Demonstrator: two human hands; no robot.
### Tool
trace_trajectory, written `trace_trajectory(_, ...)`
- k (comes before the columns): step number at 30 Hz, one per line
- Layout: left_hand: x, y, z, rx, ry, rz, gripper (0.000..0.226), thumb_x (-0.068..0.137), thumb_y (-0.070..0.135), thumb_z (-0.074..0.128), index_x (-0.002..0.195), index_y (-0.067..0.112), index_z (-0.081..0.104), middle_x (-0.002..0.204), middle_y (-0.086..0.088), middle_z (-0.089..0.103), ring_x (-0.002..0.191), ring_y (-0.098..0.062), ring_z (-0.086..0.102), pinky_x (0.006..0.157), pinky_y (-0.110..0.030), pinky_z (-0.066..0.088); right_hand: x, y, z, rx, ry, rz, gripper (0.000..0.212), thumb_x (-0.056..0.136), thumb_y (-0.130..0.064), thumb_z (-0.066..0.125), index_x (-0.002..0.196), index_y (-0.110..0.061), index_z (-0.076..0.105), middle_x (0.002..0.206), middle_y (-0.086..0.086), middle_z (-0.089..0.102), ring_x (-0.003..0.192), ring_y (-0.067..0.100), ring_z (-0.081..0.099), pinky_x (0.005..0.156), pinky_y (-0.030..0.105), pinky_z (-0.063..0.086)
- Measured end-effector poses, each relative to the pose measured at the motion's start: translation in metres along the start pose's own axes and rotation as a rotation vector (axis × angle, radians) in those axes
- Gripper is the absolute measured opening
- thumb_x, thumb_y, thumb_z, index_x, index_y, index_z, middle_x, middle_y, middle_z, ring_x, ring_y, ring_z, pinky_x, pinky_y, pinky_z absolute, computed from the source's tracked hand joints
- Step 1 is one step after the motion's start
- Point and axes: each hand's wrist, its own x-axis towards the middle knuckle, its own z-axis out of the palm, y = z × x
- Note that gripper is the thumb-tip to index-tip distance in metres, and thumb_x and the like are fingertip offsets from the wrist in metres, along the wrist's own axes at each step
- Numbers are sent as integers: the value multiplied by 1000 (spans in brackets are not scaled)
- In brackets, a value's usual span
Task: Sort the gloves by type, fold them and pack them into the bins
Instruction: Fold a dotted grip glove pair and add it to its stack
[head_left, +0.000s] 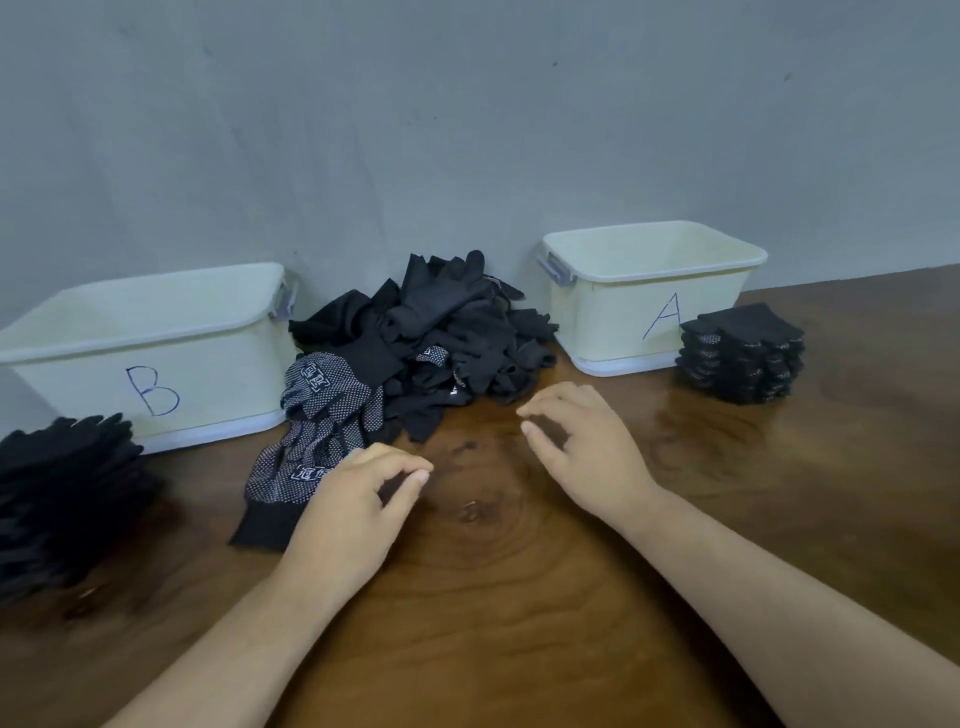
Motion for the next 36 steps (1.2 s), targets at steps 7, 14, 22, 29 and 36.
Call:
trace_trajectory(7, 8, -4, -11, -142, 91, -142, 23, 91, 14, 74, 85, 34, 83, 95, 23, 75, 86, -3, 68, 76, -11, 46, 40, -19, 49, -208, 32, -152, 27, 100, -30, 66, 125, -27, 75, 132, -13, 62, 131, 14, 49, 104, 40, 47)
trace_trajectory(14, 14, -3, -5, -204, 113, -184, 21, 85, 12, 79, 81, 31, 85, 86, 20, 76, 84, -2, 70, 78, -8, 46, 70, -39, 80, -401, 50, -335, 29, 100, -31, 60, 125, -30, 75, 141, -11, 62, 143, 19, 46, 118, 43, 31)
trace_trajectory(22, 15, -1, -11, -280, 108, -298, 24, 83, 10, 76, 69, 29, 83, 77, 16, 76, 73, 0, 68, 69, -10, 45, 73, -20, 66, -359, 183, -158, 38, 93, -24, 68, 130, -29, 70, 140, -10, 61, 141, 19, 48, 119, 42, 31)
trace_trajectory(29, 14, -2, -11, -279, 139, -261, 25, 87, 8, 75, 81, 30, 86, 85, 19, 78, 84, -2, 73, 79, -13, 53, 71, -11, 59, -385, 72, 56, 60, 90, -50, 72, 146, -32, 57, 149, -11, 54, 142, 19, 46, 118, 44, 37)
trace_trajectory(36, 12, -3, -10, -230, 119, -235, 18, 91, 15, 78, 90, 31, 86, 91, 25, 78, 89, 5, 70, 84, -9, 49, 72, -11, 57, -352, 178, 41, 18, 104, -36, 63, 114, -36, 77, 129, -16, 70, 127, 17, 56, 108, 42, 41)
